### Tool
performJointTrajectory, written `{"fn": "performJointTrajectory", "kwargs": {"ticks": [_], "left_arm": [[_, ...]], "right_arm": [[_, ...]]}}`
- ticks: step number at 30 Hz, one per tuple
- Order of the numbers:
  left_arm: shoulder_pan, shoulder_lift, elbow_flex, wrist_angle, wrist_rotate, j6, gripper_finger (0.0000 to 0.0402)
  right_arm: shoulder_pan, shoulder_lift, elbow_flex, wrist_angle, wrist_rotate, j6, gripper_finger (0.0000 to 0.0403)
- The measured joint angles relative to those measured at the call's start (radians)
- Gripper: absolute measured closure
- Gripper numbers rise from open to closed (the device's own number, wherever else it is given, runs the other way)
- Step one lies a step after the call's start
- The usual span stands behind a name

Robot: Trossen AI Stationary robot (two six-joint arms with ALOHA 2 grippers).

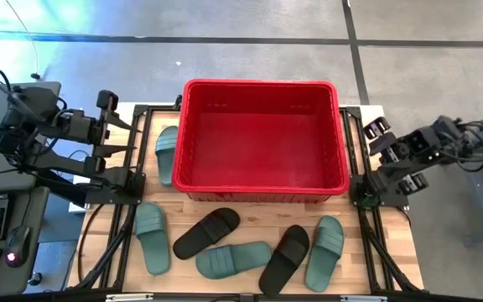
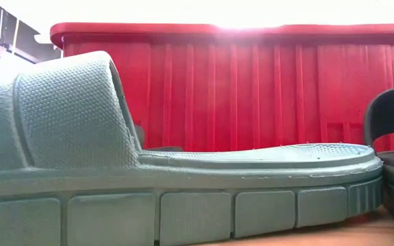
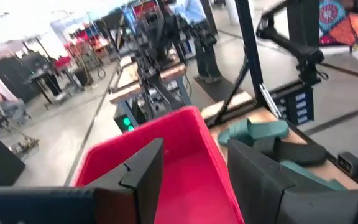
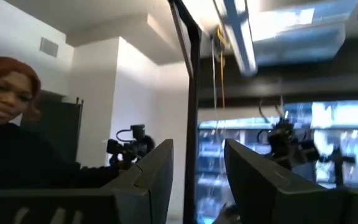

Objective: Pick and place slides into bin
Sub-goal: Put the green slide in the red bin

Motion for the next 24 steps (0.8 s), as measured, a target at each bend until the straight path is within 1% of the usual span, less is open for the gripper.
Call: {"fn": "performJointTrajectory", "kwargs": {"ticks": [3,7,12,17,19,21,24], "left_arm": [[0.000,0.002,-0.012,-0.023,-0.001,-0.001,0.0240],[0.000,0.006,-0.015,-0.031,-0.011,0.000,0.0240],[0.000,0.006,-0.015,-0.035,-0.013,0.001,0.0240],[0.000,0.006,-0.015,-0.054,-0.015,-0.001,0.0240],[0.000,0.006,-0.015,-0.054,-0.018,-0.006,0.0240],[0.000,0.006,-0.015,-0.054,-0.018,-0.008,0.0240],[0.000,0.006,-0.015,-0.054,-0.036,-0.010,0.0240]], "right_arm": [[0.000,0.091,0.107,-0.056,-0.015,0.040,0.0269],[0.000,0.192,0.208,-0.069,-0.096,0.090,0.0269],[0.000,0.303,0.303,-0.075,-0.082,0.224,0.0269],[-0.003,0.411,0.336,-0.085,-0.080,0.335,0.0269],[0.003,0.450,0.344,-0.116,-0.096,0.426,0.0269],[0.037,0.492,0.354,-0.138,-0.103,0.546,0.0269],[0.117,0.575,0.367,-0.176,-0.028,0.696,0.0269]]}}
